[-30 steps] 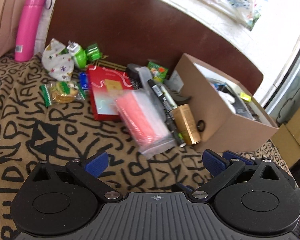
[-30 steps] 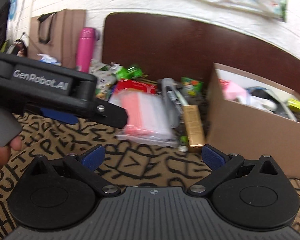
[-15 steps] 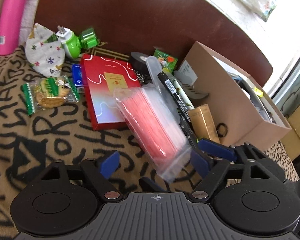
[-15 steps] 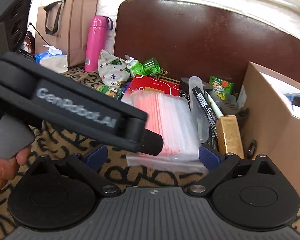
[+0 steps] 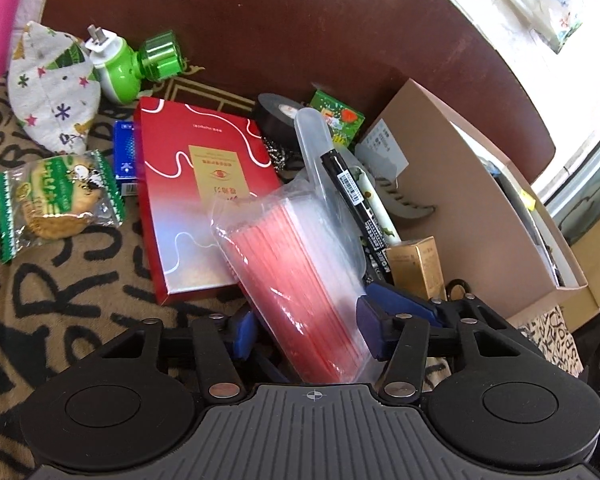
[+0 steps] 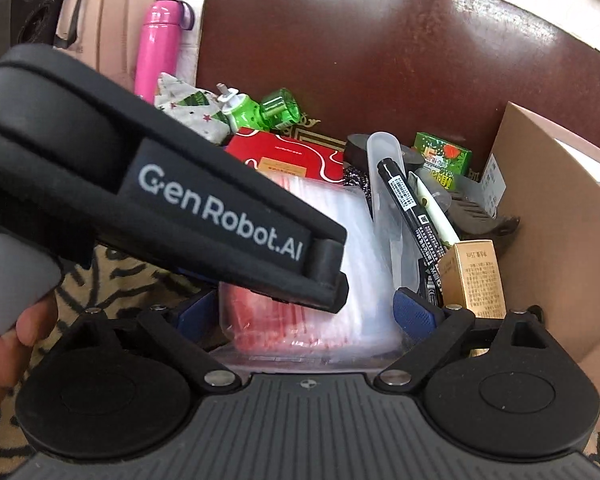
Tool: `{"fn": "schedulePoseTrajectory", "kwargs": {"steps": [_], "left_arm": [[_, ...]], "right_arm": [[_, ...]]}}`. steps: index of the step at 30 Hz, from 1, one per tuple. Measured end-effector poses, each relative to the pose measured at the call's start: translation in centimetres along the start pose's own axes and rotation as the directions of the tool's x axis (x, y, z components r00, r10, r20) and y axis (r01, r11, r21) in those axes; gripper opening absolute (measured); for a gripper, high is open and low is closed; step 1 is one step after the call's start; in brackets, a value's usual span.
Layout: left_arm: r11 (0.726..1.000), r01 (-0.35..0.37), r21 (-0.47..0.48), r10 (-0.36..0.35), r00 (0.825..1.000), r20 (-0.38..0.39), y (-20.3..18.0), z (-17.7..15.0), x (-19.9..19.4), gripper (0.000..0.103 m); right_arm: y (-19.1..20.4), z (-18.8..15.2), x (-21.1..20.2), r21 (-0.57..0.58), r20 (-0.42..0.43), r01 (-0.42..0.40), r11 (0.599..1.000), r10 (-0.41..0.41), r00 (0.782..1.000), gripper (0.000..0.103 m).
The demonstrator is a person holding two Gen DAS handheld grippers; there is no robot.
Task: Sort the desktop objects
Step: 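Close the left gripper on the pink zip bag and lift it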
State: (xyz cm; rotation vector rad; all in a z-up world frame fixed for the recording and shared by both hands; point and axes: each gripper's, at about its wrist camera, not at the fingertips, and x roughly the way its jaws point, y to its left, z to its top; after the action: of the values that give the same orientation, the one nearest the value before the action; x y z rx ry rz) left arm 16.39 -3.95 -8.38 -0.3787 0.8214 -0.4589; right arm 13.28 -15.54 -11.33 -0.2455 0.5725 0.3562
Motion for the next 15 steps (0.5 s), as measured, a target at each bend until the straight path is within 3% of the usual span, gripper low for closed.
{"fn": "schedulePoseTrajectory", "kwargs": {"steps": [2, 5, 8, 15], "left_arm": [[1.000, 0.000, -0.006, 0.000, 1.000, -0.004, 0.1, 0.1, 0.2, 0.051], [1.000, 0.007, -0.011, -0.007, 1.000, -0.003, 0.2, 0.4, 0.5, 0.043], [1.000, -0.002, -0.007, 0.002, 1.000, 0.007, -0.2, 0.4, 0.2, 0.035], [1.000, -0.016, -0.019, 0.016, 1.000, -0.008, -0.8, -1.4, -2.2, 0.032]], "right_arm": [[-0.4, 0.1, 0.6, 0.024, -0.012, -0.002, 1.000, 0.002, 1.000, 0.095], [-1.0, 0.2, 0.9, 0.062, -0.021, -0.016, 0.998, 0.017, 1.000, 0.092], [-1.1, 0.0, 0.4, 0.076, -0.014, -0.009, 0.997, 0.010, 1.000, 0.078], [0.3, -1.3, -2.3, 0.048, -0.008, -0.030, 0.998, 0.030, 1.000, 0.071]]}}
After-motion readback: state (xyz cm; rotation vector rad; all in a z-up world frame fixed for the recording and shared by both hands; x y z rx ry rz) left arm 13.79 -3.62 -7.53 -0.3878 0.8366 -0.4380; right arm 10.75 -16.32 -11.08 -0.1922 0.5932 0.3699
